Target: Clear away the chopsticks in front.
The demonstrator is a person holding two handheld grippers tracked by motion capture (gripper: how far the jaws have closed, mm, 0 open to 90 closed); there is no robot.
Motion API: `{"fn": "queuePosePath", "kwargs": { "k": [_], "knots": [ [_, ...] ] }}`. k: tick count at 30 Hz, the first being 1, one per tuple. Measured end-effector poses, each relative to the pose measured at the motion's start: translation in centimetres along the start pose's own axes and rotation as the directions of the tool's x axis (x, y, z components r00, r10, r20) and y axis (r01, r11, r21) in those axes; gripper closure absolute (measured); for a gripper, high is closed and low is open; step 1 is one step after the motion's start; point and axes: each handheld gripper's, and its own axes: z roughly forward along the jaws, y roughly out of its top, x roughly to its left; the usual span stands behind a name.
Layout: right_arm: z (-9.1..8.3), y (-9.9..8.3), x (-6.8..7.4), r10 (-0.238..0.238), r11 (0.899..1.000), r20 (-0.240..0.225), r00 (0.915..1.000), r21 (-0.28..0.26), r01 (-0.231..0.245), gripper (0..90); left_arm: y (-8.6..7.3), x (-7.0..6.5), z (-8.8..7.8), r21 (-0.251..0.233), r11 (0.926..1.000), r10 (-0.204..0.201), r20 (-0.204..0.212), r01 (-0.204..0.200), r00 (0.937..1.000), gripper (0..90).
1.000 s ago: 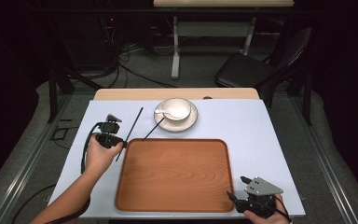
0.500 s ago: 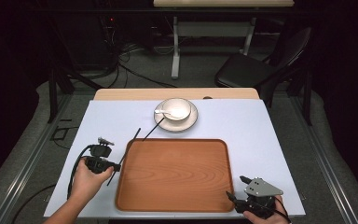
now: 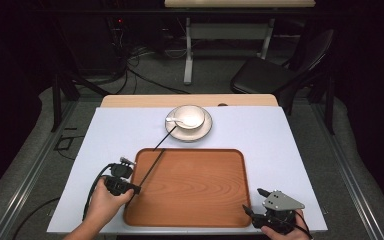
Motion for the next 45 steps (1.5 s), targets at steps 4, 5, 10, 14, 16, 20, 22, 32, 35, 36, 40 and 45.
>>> {"fn": "queuePosePath", "kwargs": {
  "k": [4, 5, 10, 14, 16, 20, 22, 32, 35, 36, 40, 45],
  "knots": [
    [0.0, 0.0, 0.0, 0.002, 1.000, -0.003, 1.0000, -0.001, -0.002, 27.9, 0.2, -0.5, 0.6, 0.015, 0.9999, 0.006, -0.001, -0.006, 1.0000, 86.4],
    [-0.1, 0.0, 0.0, 0.003, 1.000, -0.003, 1.0000, -0.002, -0.003, 27.9, 0.2, -0.6, 0.7, 0.019, 0.9998, 0.006, -0.001, -0.006, 1.0000, 86.4],
    [-0.1, 0.0, 0.0, 0.003, 1.000, -0.005, 1.0000, -0.004, -0.004, 27.9, 0.1, -0.7, 1.0, 0.023, 0.9997, -0.004, 0.005, 0.004, 1.0000, 86.2],
    [-0.1, 0.1, 0.0, 0.001, 1.000, -0.008, 1.0000, -0.015, -0.001, 27.8, 0.1, -0.7, 1.1, 0.026, 0.9996, -0.006, 0.018, 0.006, 0.9998, 85.4],
    [-0.1, 0.1, 0.0, 0.001, 1.000, -0.009, 1.0000, -0.017, -0.001, 27.9, 0.1, -0.7, 1.1, 0.022, 0.9998, -0.004, 0.018, 0.004, 0.9998, 84.3],
    [-0.1, 0.0, 0.0, 0.003, 1.000, -0.011, 0.9999, -0.015, -0.004, 27.9, 0.0, -0.6, 1.1, 0.019, 0.9998, -0.006, 0.018, 0.006, 0.9998, 80.2],
    [-0.1, 0.0, 0.0, 0.005, 1.000, -0.012, 0.9999, -0.016, -0.005, 27.9, 0.0, -0.6, 0.9, 0.015, 0.9999, 0.001, 0.015, -0.002, 0.9999, 77.4],
    [-0.1, 0.0, 0.0, 0.008, 1.000, -0.017, 0.9998, -0.015, -0.008, 27.9, 1.1, -0.4, -0.8, -0.043, 0.9980, 0.046, -0.008, -0.046, 0.9989, 60.7],
    [-0.1, 0.1, 0.0, 0.010, 1.000, -0.018, 0.9998, -0.015, -0.011, 27.9, 2.0, -0.4, -1.4, -0.069, 0.9956, 0.062, -0.021, -0.064, 0.9978, 58.1],
    [-0.1, 0.1, 0.0, 0.010, 1.000, -0.020, 0.9998, -0.012, -0.010, 27.9, 2.3, -0.3, -1.7, -0.078, 0.9946, 0.067, -0.023, -0.069, 0.9975, 57.0],
    [-0.1, 0.1, 0.0, 0.013, 1.000, -0.018, 0.9997, -0.018, -0.014, 27.9, 3.7, -0.1, -2.7, -0.138, 0.9874, 0.075, -0.022, -0.077, 0.9969, 52.9],
    [-0.1, 0.1, 0.0, 0.016, 1.000, -0.021, 0.9997, -0.018, -0.016, 27.9, 5.8, 0.5, -3.6, -0.175, 0.9810, 0.079, -0.032, -0.084, 0.9963, 52.8]
  ]
}}
